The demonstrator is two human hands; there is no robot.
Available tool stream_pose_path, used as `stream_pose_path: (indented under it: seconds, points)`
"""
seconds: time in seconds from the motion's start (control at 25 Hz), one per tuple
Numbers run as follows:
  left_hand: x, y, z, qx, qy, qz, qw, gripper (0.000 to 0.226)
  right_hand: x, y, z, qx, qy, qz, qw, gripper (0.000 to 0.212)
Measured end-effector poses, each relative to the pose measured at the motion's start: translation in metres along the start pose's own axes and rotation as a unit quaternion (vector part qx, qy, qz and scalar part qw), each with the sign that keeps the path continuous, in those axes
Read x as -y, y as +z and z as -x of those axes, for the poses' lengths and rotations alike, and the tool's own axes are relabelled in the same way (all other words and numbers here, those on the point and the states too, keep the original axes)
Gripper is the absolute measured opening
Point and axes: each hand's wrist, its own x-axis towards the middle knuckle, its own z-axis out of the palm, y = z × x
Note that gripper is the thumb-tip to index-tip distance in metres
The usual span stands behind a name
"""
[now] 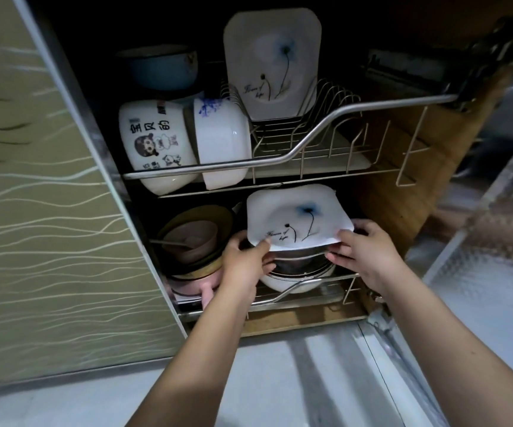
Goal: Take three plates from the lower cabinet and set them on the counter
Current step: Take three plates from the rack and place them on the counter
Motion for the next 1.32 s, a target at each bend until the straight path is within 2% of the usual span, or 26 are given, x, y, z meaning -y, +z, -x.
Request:
stream_pose_path:
  seconds: [0.12, 0.24, 0.4, 0.52, 0.6, 0.64, 0.8, 0.88, 1.0, 1.16, 1.32]
  points:
    - [-0.003, -0.003, 0.019, 0.058, -0.019, 0.147, 0.987, 0.043, -0.005, -0.006, 0.025, 0.032, -0.001, -0.108, 0.994, 0.015]
    - [0.003, -0.009, 0.04, 0.063, -0.03, 0.212, 0.975, 0.042, -0.015, -0.01, 0.047, 0.032, -0.003, -0.133, 0.991, 0.016]
    - [0.01, -0.026, 0.071, 0.035, -0.019, 0.218, 0.975, 0.04, -0.022, -0.025, 0.076, 0.037, -0.009, -0.025, 0.999, 0.012]
    - [-0.005, -0.048, 0.101, -0.001, -0.05, 0.207, 0.977, 0.041, -0.007, -0.046, 0.109, 0.111, 0.014, 0.094, 0.989, 0.018]
    - [-0.025, -0.06, 0.129, -0.015, -0.065, 0.195, 0.979, 0.041, 0.013, -0.058, 0.136, 0.165, 0.047, 0.229, 0.958, 0.022]
    - [-0.038, -0.063, 0.145, -0.023, -0.069, 0.193, 0.979, 0.04, 0.023, -0.062, 0.146, 0.182, 0.049, 0.315, 0.93, 0.023]
    - [-0.092, -0.064, 0.205, -0.034, -0.092, 0.162, 0.982, 0.039, 0.064, -0.052, 0.176, 0.244, 0.052, 0.608, 0.753, 0.039]
    - [-0.124, -0.063, 0.239, -0.038, -0.107, 0.169, 0.979, 0.039, 0.095, -0.036, 0.198, 0.26, 0.04, 0.667, 0.697, 0.039]
    - [-0.184, -0.06, 0.292, -0.038, -0.127, 0.179, 0.975, 0.033, 0.155, -0.015, 0.234, 0.266, 0.04, 0.696, 0.666, 0.037]
    - [-0.278, -0.061, 0.368, -0.084, -0.161, 0.177, 0.967, 0.034, 0.24, -0.001, 0.28, 0.287, 0.043, 0.713, 0.638, 0.035]
    - [-0.375, -0.069, 0.424, -0.103, -0.161, 0.184, 0.964, 0.036, 0.324, 0.012, 0.305, 0.294, 0.043, 0.709, 0.64, 0.04]
